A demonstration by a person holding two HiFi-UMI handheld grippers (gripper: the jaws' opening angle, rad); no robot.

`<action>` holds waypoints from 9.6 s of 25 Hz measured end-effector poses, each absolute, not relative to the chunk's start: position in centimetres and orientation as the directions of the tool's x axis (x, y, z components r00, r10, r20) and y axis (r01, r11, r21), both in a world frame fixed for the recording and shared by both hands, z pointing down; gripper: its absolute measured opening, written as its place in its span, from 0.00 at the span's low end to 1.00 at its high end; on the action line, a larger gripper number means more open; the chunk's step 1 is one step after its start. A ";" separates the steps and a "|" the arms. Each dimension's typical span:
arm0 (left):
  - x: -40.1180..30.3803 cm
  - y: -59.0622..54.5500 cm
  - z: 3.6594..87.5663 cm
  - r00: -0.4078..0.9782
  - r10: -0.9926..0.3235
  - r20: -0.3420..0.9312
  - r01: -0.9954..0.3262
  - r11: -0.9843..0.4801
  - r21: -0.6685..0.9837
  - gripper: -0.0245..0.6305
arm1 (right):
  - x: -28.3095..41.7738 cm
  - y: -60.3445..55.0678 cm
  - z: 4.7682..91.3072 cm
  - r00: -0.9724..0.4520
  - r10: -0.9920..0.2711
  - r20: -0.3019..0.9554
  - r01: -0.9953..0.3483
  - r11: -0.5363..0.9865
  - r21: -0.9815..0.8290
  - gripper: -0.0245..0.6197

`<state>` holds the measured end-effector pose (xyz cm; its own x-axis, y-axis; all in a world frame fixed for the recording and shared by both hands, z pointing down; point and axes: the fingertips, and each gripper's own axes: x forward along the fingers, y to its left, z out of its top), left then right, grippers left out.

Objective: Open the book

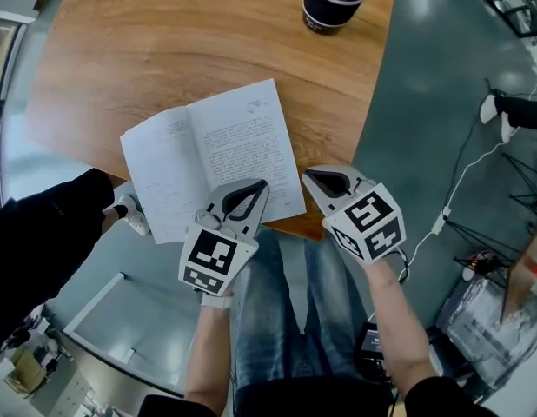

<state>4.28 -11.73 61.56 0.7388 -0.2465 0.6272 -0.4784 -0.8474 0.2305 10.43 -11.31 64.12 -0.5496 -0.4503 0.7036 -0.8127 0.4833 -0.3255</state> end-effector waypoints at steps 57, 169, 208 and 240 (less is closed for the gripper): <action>-3.1 -11.1 59.8 0.661 -0.382 0.646 -0.632 -0.748 0.204 0.05 | 2.9 -13.4 65.1 -0.403 -0.313 0.860 -0.652 0.758 -0.030 0.03; -12.6 -12.7 66.7 0.718 -0.168 0.676 -0.526 -0.767 0.367 0.05 | -14.3 -25.4 61.2 -0.908 -0.375 0.187 -0.321 0.337 -0.885 0.02; -7.6 -5.4 43.4 0.632 -0.555 0.541 -0.723 -0.673 0.155 0.05 | 5.6 -6.0 39.1 -0.908 -0.362 0.210 -0.399 0.601 -0.692 0.02; -2.8 10.1 26.3 0.726 -0.614 0.308 -0.663 -0.745 0.077 0.05 | 7.0 10.2 26.4 -0.806 -0.508 0.303 -0.584 0.767 -0.266 0.02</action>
<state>-2.76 10.08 26.26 0.7264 -0.6142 0.3084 -0.6626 -0.7450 0.0768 6.96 10.20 26.40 -0.8061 -0.5083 0.3031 -0.5837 0.7673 -0.2657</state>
